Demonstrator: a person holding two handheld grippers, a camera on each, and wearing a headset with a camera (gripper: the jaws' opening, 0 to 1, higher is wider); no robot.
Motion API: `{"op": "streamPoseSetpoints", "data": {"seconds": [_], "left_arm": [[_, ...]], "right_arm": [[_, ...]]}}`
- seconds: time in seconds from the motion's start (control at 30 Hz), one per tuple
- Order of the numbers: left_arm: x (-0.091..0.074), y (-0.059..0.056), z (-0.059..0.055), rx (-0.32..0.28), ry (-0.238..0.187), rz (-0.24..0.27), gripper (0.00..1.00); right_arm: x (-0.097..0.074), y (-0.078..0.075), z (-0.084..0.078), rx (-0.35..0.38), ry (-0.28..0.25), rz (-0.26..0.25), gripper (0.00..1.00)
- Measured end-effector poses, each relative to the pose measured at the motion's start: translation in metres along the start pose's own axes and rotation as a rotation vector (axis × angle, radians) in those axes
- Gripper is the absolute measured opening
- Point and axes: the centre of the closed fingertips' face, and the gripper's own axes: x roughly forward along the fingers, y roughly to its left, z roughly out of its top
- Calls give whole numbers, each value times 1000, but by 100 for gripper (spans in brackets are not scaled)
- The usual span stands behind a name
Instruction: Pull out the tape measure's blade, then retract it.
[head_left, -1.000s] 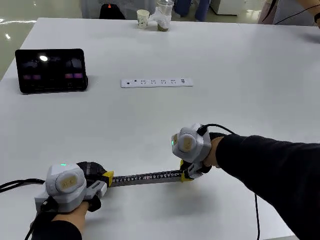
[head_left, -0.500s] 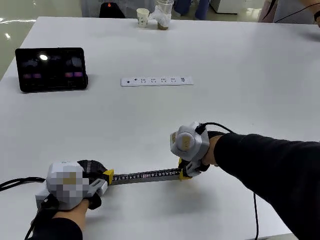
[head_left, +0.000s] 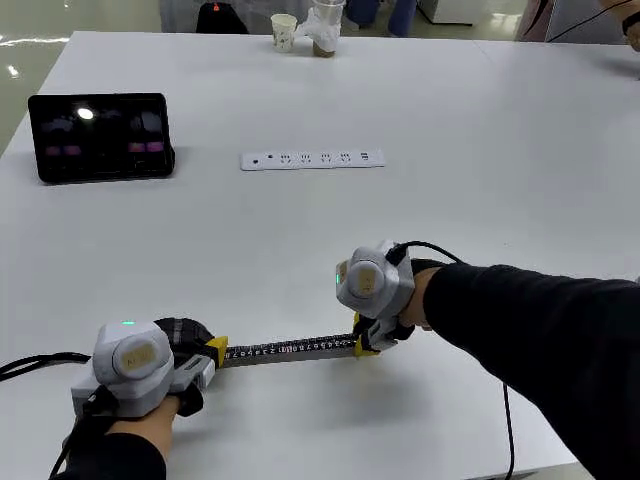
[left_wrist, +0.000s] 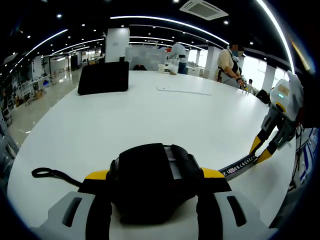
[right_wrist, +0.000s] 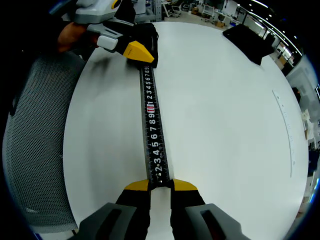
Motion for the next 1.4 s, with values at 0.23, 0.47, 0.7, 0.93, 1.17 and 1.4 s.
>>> {"op": "streamPoseSetpoints", "data": {"seconds": [0.23,0.47,0.7,0.93,1.17,1.4], "left_arm": [[0,0,0,-3,3,-1,64],[0,0,0,-2,4,-1,64],[0,0,0,-1,3,0,64],[1,0,-1,-2,4,-1,64],[0,0,0,0,1,1,64],[0,0,-1,2,7,2,64]], "right_arm": [[1,0,3,-3,2,2,12],[1,1,6,-11,3,2,12],[1,1,9,-25,6,4,12],[2,0,11,-15,-35,1,12],[4,1,15,-43,-14,11,12],[4,1,17,-36,-11,8,11]]}}
